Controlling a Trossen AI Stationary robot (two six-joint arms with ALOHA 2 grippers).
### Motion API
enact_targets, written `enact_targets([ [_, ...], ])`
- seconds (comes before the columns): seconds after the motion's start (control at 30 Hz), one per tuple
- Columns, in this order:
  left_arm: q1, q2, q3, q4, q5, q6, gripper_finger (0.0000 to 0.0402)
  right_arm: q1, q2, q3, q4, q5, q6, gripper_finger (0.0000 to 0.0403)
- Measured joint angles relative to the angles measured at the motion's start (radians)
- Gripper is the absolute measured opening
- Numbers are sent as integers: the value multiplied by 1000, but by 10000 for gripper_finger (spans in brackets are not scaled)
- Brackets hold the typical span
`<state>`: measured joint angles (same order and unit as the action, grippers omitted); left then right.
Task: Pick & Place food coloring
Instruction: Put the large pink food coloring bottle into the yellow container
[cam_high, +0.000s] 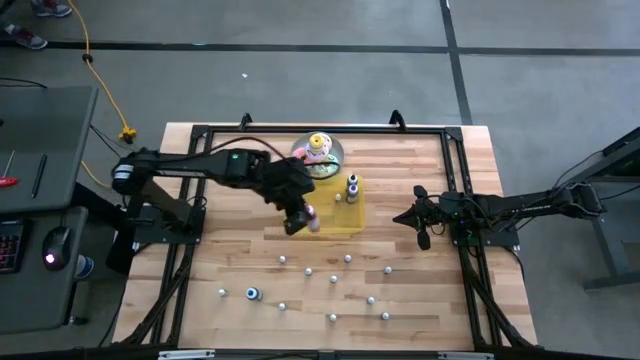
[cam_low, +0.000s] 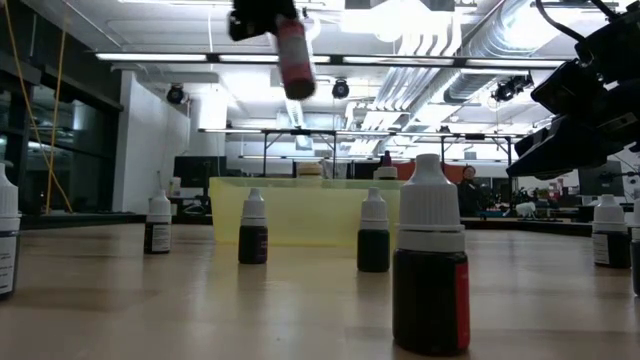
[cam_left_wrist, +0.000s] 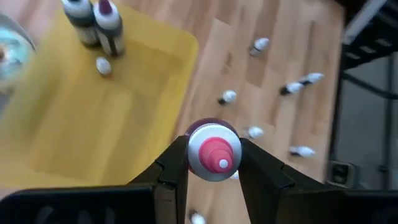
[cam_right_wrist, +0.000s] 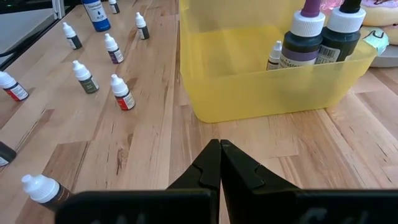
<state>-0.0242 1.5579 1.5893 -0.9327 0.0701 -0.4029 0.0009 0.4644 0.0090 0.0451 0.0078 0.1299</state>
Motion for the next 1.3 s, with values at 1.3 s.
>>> enact_targets([
  [1.3, 13, 538, 375, 91, -216, 251, 97, 0, 0, 0, 0, 0, 0, 0],
])
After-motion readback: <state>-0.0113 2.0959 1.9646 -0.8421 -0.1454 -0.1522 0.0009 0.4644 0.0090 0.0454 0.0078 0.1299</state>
